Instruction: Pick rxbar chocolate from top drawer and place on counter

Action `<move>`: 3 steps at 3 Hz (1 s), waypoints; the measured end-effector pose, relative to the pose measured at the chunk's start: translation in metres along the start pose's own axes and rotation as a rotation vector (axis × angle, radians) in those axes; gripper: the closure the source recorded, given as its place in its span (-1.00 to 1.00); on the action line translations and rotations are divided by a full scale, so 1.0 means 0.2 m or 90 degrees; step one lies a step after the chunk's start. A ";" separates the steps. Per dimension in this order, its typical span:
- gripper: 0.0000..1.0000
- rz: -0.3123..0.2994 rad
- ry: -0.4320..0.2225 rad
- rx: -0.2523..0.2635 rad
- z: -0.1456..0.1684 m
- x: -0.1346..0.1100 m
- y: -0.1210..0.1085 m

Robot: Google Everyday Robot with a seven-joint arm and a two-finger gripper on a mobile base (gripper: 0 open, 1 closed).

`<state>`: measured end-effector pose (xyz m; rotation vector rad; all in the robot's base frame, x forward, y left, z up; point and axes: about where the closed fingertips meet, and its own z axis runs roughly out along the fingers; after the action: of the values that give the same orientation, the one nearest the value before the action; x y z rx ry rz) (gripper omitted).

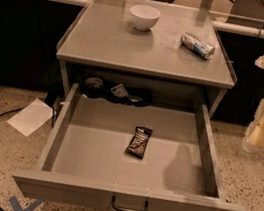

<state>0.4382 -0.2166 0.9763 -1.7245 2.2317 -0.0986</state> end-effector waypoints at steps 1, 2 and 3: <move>-1.00 0.000 0.000 0.000 0.00 0.00 0.00; -1.00 -0.015 -0.006 -0.009 0.08 -0.01 -0.04; -1.00 -0.038 -0.014 -0.028 0.22 -0.02 -0.10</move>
Offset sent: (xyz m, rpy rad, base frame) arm 0.0261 0.0028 -0.0358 0.0106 0.0410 0.0637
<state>0.4703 -0.2120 0.9401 -1.8073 2.1820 -0.0453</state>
